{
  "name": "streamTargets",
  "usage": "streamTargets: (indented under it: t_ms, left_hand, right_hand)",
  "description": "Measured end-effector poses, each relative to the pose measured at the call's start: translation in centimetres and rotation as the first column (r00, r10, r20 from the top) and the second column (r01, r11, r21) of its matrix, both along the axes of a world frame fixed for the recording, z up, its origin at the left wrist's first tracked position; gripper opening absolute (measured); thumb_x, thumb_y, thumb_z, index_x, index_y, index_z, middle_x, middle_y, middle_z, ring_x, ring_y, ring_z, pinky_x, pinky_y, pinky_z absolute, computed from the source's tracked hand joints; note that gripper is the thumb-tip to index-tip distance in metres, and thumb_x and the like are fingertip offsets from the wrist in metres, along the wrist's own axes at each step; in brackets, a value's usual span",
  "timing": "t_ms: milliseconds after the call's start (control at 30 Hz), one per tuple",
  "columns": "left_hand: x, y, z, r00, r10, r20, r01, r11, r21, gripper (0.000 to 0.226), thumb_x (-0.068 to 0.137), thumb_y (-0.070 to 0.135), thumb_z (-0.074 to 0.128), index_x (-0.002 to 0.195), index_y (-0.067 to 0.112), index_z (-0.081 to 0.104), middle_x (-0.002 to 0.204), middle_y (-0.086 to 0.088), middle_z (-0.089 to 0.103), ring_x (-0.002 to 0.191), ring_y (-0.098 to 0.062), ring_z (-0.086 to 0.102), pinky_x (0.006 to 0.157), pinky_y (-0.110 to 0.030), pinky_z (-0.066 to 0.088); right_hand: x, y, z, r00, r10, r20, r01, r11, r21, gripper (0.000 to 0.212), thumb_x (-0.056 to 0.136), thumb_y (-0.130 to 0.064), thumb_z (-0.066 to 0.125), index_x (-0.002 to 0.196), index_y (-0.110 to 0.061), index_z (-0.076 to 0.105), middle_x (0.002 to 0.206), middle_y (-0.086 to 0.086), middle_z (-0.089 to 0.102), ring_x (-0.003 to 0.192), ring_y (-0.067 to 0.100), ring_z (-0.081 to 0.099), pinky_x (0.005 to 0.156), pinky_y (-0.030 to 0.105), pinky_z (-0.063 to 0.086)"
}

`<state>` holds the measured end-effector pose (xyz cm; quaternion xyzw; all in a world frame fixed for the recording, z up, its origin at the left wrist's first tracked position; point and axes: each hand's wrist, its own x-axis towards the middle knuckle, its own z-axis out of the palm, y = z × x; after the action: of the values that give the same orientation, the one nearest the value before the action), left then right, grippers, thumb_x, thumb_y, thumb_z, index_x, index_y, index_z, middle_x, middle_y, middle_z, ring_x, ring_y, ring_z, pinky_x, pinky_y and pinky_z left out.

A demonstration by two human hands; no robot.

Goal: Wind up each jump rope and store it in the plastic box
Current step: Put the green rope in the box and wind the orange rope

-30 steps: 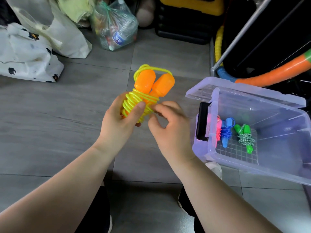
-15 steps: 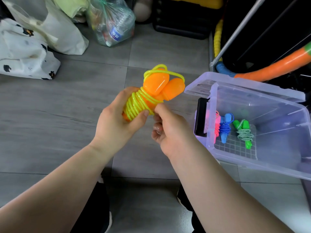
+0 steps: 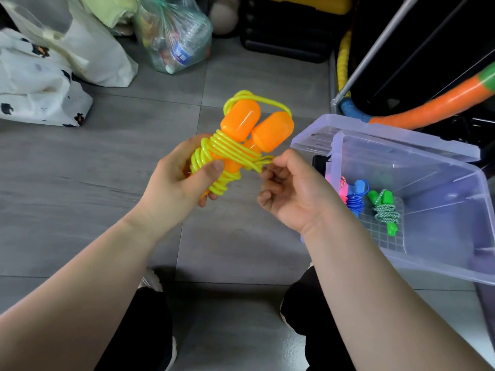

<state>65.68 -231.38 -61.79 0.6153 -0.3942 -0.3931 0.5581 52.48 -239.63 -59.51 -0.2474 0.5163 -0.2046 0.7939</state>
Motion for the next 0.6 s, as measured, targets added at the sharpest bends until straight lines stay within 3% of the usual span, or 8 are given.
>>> streamTargets:
  t_ms: [167, 267, 400, 600]
  left_hand:
    - [-0.3, 0.1, 0.2, 0.985, -0.04, -0.17, 0.041, 0.999, 0.0, 0.031, 0.062, 0.041, 0.054, 0.085, 0.021, 0.059, 0.057, 0.003, 0.062, 0.041, -0.015, 0.048, 0.041, -0.021, 0.037]
    - [-0.4, 0.1, -0.1, 0.967, -0.021, -0.255, 0.027, 0.999, 0.02, 0.03, 0.061, 0.041, 0.053, 0.079, 0.017, 0.059, 0.058, 0.001, 0.061, 0.041, -0.017, 0.046, 0.04, -0.02, 0.036]
    - [-0.4, 0.3, -0.5, 0.985, -0.009, -0.173, 0.019, 0.998, 0.053, 0.035, 0.06, 0.043, 0.054, 0.084, 0.018, 0.055, 0.056, 0.003, 0.062, 0.041, -0.011, 0.048, 0.04, -0.019, 0.037]
    - [-0.3, 0.2, -0.4, 0.99, 0.034, -0.139, -0.025, 0.997, 0.067, 0.032, 0.06, 0.044, 0.051, 0.084, 0.023, 0.055, 0.057, 0.006, 0.063, 0.042, -0.009, 0.05, 0.04, -0.017, 0.039]
  right_hand:
    - [-0.2, -0.4, -0.3, 0.996, -0.078, 0.036, 0.077, 0.996, 0.038, 0.027, 0.083, -0.011, 0.04, 0.056, -0.015, 0.04, 0.056, -0.002, 0.036, 0.032, 0.006, 0.026, 0.042, 0.012, 0.032]
    - [0.1, -0.1, -0.7, 0.998, -0.058, 0.022, 0.058, 0.998, -0.018, 0.024, 0.085, -0.013, 0.041, 0.06, -0.016, 0.042, 0.059, -0.002, 0.035, 0.029, 0.006, 0.027, 0.038, 0.011, 0.035]
    - [0.1, 0.1, -0.6, 0.996, 0.048, -0.07, -0.058, 0.988, -0.144, 0.024, 0.084, -0.018, 0.046, 0.06, -0.016, 0.048, 0.062, -0.003, 0.038, 0.038, 0.007, 0.035, 0.037, 0.015, 0.035]
    - [0.0, 0.8, -0.4, 0.98, 0.12, -0.157, -0.161, 0.944, -0.288, 0.016, 0.083, -0.022, 0.058, 0.068, -0.02, 0.056, 0.065, -0.004, 0.041, 0.055, 0.009, 0.035, 0.049, 0.022, 0.033]
